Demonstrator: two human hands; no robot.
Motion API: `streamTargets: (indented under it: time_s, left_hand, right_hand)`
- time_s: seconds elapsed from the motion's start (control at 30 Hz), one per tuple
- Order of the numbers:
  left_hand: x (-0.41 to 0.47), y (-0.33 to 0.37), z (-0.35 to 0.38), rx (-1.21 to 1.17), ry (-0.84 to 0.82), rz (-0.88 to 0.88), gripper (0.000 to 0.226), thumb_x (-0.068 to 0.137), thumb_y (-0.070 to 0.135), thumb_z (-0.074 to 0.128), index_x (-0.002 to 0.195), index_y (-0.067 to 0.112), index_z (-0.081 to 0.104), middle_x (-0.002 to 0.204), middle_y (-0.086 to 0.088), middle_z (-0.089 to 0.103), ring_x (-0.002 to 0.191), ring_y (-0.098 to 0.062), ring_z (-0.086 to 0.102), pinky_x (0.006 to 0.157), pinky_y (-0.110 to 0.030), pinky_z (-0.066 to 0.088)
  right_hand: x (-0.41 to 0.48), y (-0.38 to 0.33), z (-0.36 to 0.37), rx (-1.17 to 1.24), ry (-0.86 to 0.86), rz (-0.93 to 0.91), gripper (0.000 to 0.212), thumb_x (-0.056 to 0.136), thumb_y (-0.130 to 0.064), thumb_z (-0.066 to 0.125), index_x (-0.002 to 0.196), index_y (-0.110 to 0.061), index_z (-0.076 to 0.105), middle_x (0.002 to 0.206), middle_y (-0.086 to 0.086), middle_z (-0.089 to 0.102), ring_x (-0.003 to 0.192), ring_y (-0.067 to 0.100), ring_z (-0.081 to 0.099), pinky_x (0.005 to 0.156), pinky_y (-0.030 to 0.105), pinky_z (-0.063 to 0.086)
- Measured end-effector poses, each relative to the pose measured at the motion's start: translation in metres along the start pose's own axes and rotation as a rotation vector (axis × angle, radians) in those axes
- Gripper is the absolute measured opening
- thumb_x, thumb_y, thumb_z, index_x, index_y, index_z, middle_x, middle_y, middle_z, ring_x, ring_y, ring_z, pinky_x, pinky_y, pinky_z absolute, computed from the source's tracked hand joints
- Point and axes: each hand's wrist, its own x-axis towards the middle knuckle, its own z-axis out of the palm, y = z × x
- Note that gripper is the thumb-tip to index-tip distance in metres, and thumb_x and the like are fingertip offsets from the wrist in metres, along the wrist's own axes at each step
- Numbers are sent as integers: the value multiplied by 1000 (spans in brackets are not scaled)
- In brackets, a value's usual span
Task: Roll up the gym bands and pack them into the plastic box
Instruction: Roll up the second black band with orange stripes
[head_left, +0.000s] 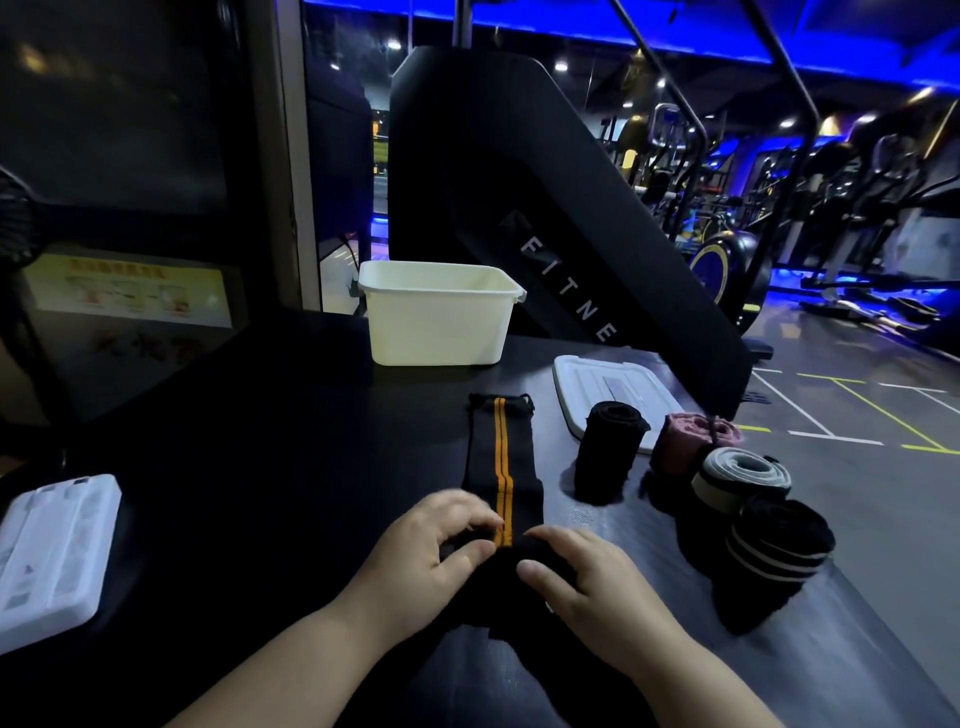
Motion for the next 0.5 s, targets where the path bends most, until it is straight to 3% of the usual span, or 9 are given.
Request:
streamTargets:
  time_s: [0.2,0.4,0.5]
  left_hand:
    - [-5,-4,-4,57,-135,-91,44,77,41,78,112,57,57,113,36,52,111,18,44,89,-4,35]
    - [2,-10,-2,10,-128,-162,37,83,42,72,115,53,60,112,26,60,109,4,55,96,-20,46]
    - [6,-9,-2,-21,-140,-166,31,85,38,70,112,51,62,110,19,62,103,-1,60,85,-20,53]
  right_hand:
    - [-2,2,6,-5,43,-13,40,91,-58,50,127,-41,52,114,-22,41,99,-3,50,83,17,44]
    - [-7,2,7,20,69,-118,49,87,-49,62,132,-45,44,117,-34,39,102,-9,47,82,7,40]
    - [-6,0,6,0,78,-100,49,88,-47,63,133,-43,46,115,-30,41,101,-8,46,81,4,36]
